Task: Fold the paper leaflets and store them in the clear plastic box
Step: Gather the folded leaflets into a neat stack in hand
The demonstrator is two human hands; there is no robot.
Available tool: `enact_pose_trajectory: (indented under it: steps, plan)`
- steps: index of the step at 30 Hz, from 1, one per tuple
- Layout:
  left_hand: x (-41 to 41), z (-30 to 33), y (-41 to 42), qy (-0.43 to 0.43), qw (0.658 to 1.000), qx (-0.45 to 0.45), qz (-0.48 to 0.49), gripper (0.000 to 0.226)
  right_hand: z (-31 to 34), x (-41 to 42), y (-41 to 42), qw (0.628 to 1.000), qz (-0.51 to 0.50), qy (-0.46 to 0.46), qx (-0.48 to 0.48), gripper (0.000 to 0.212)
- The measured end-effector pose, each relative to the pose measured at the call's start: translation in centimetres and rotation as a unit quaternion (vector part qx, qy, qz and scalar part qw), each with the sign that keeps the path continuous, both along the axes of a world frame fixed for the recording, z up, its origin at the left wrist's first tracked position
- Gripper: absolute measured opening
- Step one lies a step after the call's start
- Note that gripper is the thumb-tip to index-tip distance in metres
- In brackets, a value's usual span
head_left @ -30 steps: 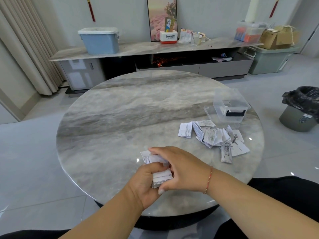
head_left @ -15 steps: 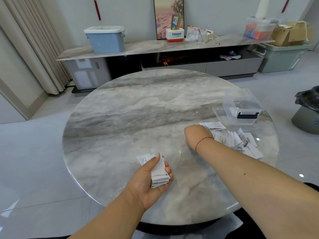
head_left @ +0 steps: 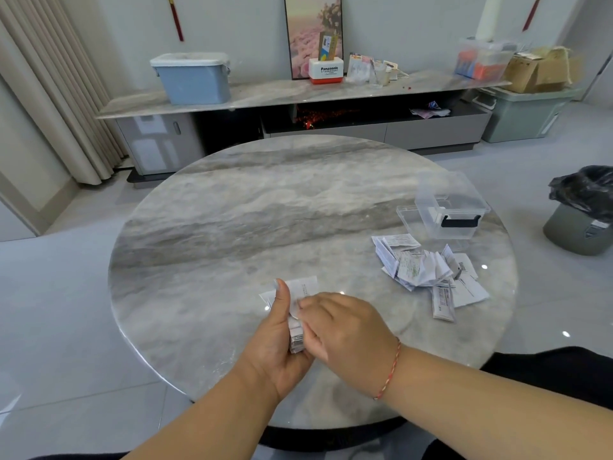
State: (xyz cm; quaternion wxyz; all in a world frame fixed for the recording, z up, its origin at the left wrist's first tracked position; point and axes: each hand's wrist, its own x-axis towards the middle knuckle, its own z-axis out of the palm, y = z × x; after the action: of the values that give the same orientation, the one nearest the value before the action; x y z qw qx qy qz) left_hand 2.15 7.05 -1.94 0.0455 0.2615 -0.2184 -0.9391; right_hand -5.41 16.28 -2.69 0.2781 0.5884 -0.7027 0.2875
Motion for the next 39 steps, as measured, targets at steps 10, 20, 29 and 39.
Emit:
enact_pose_trajectory:
  steps: [10, 20, 29, 39]
  plan:
    - [-0.8, 0.2, 0.6, -0.019, 1.000, 0.015, 0.009, 0.037, 4.5, -9.1, 0.6, 0.934, -0.258, -0.234, 0.081, 0.013]
    - [-1.0, -0.6, 0.1, -0.052, 0.999, 0.003, 0.003, 0.038, 2.5, -15.1, -0.8, 0.850, -0.285, -0.428, 0.114, 0.020]
    - [-1.0, -0.4, 0.4, 0.008, 0.997, -0.077, 0.032, 0.037, 3.0, -4.5, -0.4, 0.749, -0.102, -0.655, -0.013, 0.020]
    - [-0.7, 0.1, 0.3, -0.027, 0.995, -0.095, 0.022, 0.026, 3.2, -1.0, -0.2, 0.831, -0.085, -0.544, 0.079, 0.020]
